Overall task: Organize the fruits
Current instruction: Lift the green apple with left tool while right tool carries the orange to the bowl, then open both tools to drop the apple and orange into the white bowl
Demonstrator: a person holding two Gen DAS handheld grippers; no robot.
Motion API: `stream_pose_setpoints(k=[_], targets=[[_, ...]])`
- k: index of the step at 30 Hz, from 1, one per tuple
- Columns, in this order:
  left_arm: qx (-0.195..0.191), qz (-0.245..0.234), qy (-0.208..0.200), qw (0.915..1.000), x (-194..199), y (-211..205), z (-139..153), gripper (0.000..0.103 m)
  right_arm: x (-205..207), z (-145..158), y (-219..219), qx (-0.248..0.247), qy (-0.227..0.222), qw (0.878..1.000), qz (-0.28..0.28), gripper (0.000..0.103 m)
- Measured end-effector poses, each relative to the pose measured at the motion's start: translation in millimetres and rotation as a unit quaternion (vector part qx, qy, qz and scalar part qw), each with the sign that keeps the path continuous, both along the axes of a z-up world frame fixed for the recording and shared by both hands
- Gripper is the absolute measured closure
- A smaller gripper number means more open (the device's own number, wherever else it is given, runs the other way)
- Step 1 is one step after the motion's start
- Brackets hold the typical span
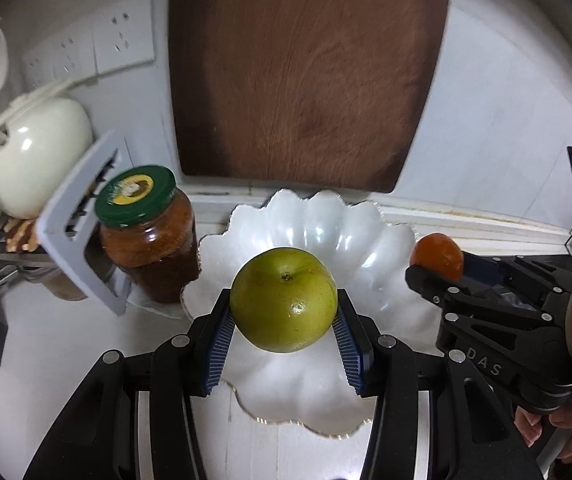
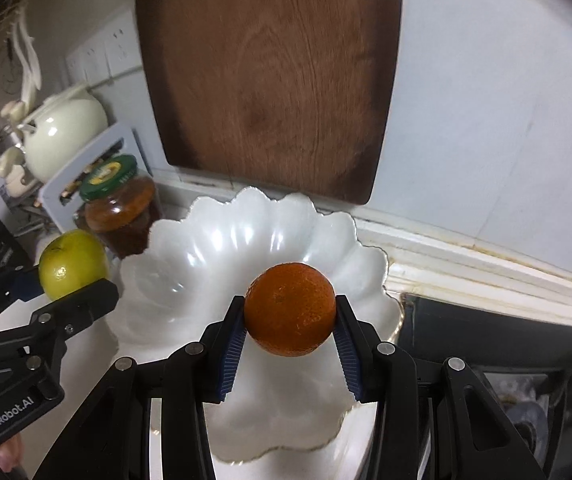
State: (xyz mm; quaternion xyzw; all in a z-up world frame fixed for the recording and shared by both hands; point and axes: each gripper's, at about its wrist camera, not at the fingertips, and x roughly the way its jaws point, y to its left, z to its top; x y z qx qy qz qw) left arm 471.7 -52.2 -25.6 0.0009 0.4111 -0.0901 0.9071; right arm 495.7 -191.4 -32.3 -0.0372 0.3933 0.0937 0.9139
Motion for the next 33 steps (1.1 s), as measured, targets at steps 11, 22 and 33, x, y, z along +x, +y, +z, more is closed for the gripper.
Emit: stream_pose_setpoints(k=[11,22,33], targets=[[0.015,0.017,0.089,0.9958,65.8,-9.0,-48.3,0.055,62.0,-35.3,-3.8,-0.025,0.074,0.997,-0.001,0.059],[0.047,0.02,0.14,0.9888,92.4,-17.1,-82.2,0.055,87.3,-63.1,-1.2,-0.038,0.118,0.992,0.007,0.059],[0.068,0.036,0.122,0.9895,83.2,-19.1,-72.2,0.034,89.1,-59.3,-9.0,-0.048,0.113,0.992,-0.012,0.041]])
